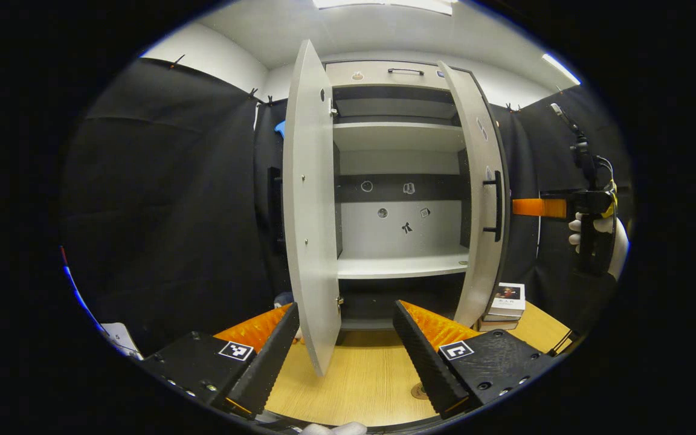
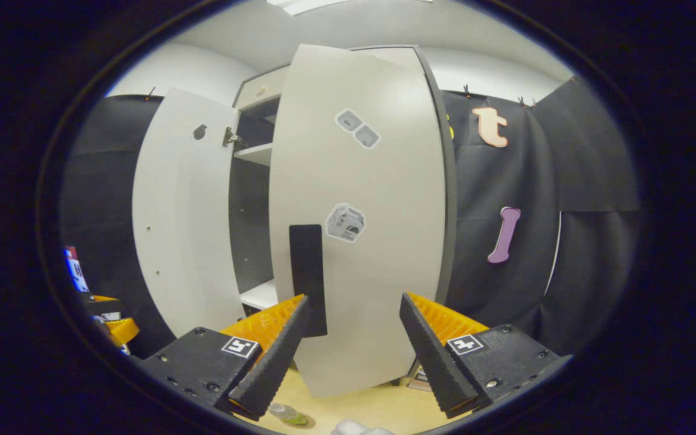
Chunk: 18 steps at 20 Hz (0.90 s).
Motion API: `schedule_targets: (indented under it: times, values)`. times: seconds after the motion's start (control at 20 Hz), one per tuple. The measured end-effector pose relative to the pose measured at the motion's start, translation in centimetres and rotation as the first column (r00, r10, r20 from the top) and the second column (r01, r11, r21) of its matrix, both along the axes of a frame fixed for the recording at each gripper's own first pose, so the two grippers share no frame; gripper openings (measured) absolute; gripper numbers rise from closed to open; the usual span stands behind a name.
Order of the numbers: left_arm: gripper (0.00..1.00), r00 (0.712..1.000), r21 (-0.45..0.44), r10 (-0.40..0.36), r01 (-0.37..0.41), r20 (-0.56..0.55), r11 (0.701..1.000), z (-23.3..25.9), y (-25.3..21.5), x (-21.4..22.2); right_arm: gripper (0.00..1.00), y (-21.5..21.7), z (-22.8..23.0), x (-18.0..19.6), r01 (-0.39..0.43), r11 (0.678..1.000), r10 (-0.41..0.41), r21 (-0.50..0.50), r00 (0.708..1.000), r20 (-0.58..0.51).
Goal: Grasp the bottle in the cabinet with the left hand and place it on the coaster, then close the right door with the right hand and the left door with the left hand.
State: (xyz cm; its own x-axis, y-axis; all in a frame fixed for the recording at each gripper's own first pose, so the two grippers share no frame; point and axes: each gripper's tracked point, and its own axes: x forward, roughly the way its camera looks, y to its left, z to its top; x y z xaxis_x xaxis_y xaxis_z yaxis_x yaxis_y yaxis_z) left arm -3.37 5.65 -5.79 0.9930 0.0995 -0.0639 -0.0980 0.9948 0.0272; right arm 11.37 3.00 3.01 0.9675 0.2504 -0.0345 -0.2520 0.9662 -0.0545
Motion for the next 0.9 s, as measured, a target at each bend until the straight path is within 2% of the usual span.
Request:
schedule_targets:
  times: [0.1,0.15,0.2,0.45,0.5,0.65,0.7,0.75,0.85,0.9]
  values:
    - [0.96,1.0,0.002,-0.005,0.005,-0.001,1.0,-0.1,0.0,0.0,0.94,0.2,-0.3,-0.5,-0.005,1.0,0.005,0.001,1.0,-0.008]
    - [0.96,1.0,0.003,-0.006,0.006,-0.004,1.0,-0.2,0.1,-0.1,0.99,0.2,-0.3,-0.8,-0.002,1.0,0.002,0.007,1.0,-0.01]
    - [0.96,1.0,0.004,-0.011,0.011,-0.004,1.0,-0.2,0.2,0.0,0.94,0.3,-0.3,-1.0,-0.003,1.0,0.003,0.013,1.0,-0.013]
    - [0.96,0.999,-0.013,-0.034,0.034,-0.007,0.999,-0.4,0.1,-0.1,0.94,-0.1,-1.1,-2.6,0.018,0.999,-0.017,0.031,0.999,-0.032]
    - [0.96,0.999,-0.018,-0.034,0.034,-0.006,0.999,-0.4,0.5,0.1,0.99,-0.1,-1.3,-3.0,0.021,0.999,-0.02,0.034,0.999,-0.041]
    - [0.96,1.0,-0.009,-0.02,0.02,0.001,1.0,-0.1,2.0,0.5,0.99,-0.6,-2.1,-4.4,0.039,0.999,-0.037,0.035,0.998,-0.06]
    - [0.96,1.0,-0.001,-0.012,0.012,0.004,1.0,0.1,2.9,0.8,0.94,-1.0,-2.3,-4.9,0.056,0.998,-0.054,0.033,0.996,-0.064]
    - [0.96,1.0,0.004,-0.006,0.006,0.009,1.0,0.4,3.7,1.0,0.94,-1.4,-2.8,-5.4,0.073,0.997,-0.071,0.029,0.995,-0.07]
    - [0.96,1.0,0.012,0.007,-0.008,0.027,1.0,1.1,5.6,1.5,0.99,-1.9,-3.7,-6.4,0.102,0.994,-0.099,0.025,0.991,-0.088]
    - [0.96,0.999,0.018,0.021,-0.022,0.033,1.0,1.4,6.9,1.7,0.95,-2.1,-4.0,-6.9,0.115,0.993,-0.112,0.026,0.989,-0.096]
